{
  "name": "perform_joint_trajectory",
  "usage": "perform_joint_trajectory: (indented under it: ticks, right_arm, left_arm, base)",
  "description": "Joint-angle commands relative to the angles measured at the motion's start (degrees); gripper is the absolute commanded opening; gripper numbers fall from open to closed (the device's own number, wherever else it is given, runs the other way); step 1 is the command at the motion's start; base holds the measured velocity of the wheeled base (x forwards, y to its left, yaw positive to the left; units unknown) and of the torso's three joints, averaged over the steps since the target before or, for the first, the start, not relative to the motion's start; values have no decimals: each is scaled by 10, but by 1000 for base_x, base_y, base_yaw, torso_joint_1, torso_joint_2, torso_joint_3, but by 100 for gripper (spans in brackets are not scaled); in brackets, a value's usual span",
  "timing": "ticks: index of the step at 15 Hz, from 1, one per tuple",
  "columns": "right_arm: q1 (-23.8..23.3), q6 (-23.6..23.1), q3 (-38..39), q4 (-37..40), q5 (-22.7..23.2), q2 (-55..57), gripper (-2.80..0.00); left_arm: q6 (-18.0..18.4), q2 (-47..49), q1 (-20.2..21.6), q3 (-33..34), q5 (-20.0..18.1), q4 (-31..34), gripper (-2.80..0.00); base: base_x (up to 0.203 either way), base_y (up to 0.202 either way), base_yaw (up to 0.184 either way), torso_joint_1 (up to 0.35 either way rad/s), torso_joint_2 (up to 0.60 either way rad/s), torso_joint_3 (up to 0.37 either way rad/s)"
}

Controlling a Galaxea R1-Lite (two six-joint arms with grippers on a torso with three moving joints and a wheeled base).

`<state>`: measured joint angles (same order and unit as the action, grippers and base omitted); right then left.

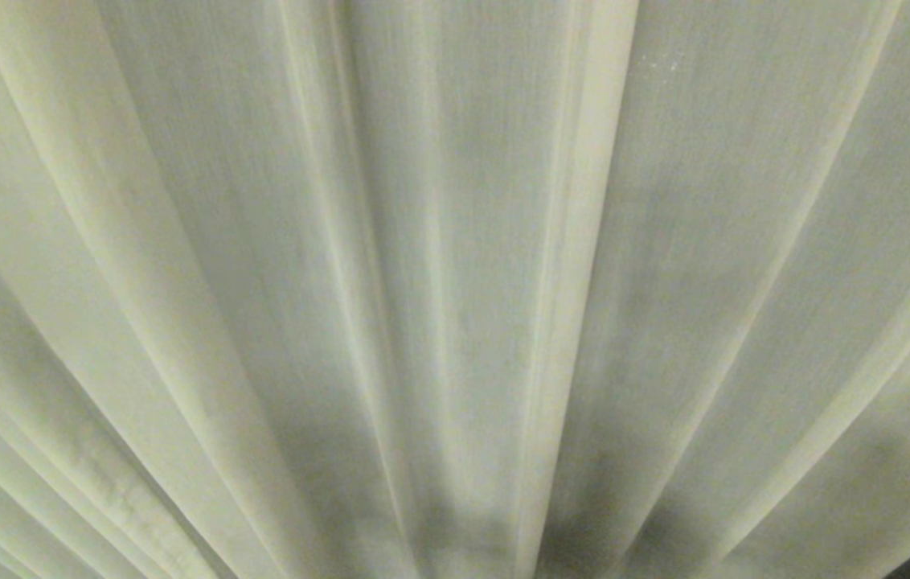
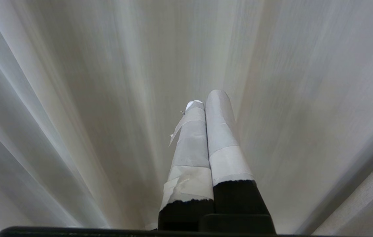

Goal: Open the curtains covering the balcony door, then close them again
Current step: Close the outer curtains on both sides

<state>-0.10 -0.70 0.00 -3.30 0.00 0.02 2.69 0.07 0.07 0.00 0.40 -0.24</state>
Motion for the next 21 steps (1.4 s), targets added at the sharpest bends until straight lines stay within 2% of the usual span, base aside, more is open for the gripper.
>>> perform_joint_trajectory:
  ticks: [1, 13, 21]
  right_arm:
    - [0, 0, 0, 0, 0, 0, -280]
    - [0, 0, 0, 0, 0, 0, -280]
    - [0, 0, 0, 0, 0, 0, -280]
  left_arm:
    - [0, -1, 0, 0, 0, 0, -280]
    - [0, -1, 0, 0, -1, 0, -280]
    - [0, -1, 0, 0, -1, 0, -280]
  base:
    - [0, 0, 0, 0, 0, 0]
    - [0, 0, 0, 0, 0, 0]
    - [0, -167, 0, 1, 4, 4]
